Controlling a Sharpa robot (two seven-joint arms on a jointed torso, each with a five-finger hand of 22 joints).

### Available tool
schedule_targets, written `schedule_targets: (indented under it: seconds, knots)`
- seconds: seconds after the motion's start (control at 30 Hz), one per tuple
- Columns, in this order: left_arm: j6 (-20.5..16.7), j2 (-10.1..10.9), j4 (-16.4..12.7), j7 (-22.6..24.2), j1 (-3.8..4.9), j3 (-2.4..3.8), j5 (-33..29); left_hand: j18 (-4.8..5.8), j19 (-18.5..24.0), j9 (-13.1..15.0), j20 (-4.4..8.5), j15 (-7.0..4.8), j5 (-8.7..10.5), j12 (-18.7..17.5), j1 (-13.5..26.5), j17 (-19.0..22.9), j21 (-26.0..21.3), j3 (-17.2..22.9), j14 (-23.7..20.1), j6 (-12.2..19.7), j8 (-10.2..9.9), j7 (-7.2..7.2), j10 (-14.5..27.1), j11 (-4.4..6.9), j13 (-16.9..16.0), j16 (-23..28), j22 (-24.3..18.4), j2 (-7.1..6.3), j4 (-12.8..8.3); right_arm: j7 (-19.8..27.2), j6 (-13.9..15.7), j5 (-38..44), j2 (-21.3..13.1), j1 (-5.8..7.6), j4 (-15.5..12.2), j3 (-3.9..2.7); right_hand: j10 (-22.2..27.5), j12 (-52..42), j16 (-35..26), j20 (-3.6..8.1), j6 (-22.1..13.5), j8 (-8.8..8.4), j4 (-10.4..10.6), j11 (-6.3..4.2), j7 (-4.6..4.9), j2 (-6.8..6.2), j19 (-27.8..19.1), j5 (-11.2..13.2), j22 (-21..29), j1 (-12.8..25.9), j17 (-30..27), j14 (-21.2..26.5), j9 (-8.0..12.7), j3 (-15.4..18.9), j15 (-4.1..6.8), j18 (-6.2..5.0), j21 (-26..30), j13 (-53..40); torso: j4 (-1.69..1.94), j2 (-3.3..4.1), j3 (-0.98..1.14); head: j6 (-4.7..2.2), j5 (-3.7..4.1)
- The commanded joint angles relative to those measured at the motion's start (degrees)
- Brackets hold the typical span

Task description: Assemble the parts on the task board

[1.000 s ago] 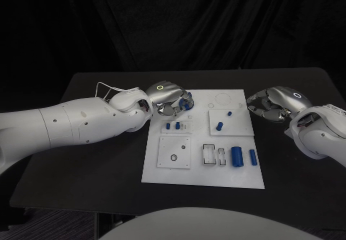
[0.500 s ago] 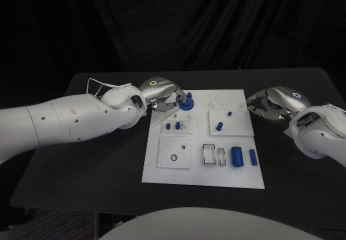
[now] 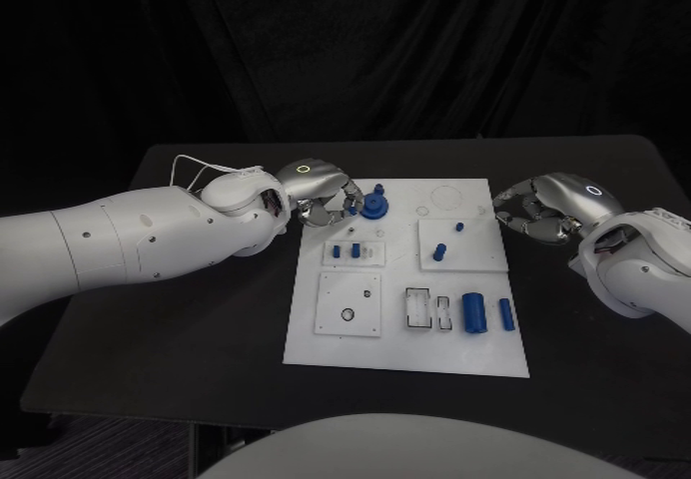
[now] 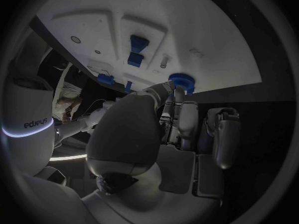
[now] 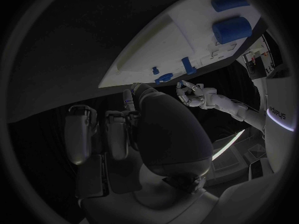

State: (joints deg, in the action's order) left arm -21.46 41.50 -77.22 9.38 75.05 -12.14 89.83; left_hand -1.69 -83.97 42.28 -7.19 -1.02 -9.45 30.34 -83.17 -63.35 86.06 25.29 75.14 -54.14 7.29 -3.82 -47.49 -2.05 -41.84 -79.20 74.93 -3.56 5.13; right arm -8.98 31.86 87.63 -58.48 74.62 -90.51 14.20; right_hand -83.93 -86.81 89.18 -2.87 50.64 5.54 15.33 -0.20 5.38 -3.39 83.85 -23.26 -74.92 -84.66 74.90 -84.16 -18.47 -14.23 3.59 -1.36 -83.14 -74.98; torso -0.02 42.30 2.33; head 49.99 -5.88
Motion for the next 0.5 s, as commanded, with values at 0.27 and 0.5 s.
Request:
schedule_targets:
  seconds: [0.27, 0.5]
  knots:
    - [3.6, 0.1, -0.5, -0.6, -0.26, 0.04, 0.1, 0.34, -1.5, 2.3, 0.36, 0.13, 0.43, -0.4, 0.6, 0.2, -0.4, -0.1, -0.5, -0.6, -0.3, -0.96, -0.3, -0.03, 0.1, 0.4, 13.3, 0.03, 0.4, -0.2, -0.3, 0.2, 0.0, -0.13, 0.0, -0.03, -2.8, 0.3, 0.0, 0.38, 0.4, -0.2, 0.2, -0.13, -0.12, -0.2, 2.9, -0.3, -12.8, 0.5, 14.4, -5.6, 0.1, 0.0, 0.29, -0.36, 0.1, -11.5, 0.03, 0.14, -0.04, 0.01, 0.02]
    - [4.3, 0.3, -1.0, -0.9, -0.39, 0.04, 0.1, 0.32, -1.4, 2.3, 0.36, 0.14, 0.44, -0.4, 0.6, 0.3, -0.4, -0.1, -0.5, -0.6, -0.3, -0.96, -0.3, -0.02, 0.2, 0.5, 13.3, 0.03, 0.4, -0.2, -0.3, 0.2, 0.0, -0.13, 0.0, -0.03, -2.8, 0.3, 0.0, 0.38, 0.4, -0.2, 0.2, -0.13, -0.12, -0.2, 2.9, -0.3, -12.8, 0.5, 14.4, -5.6, 0.1, 0.0, 0.29, -0.36, 0.1, -11.5, -0.02, -0.06, 0.03, 0.01, 0.03]
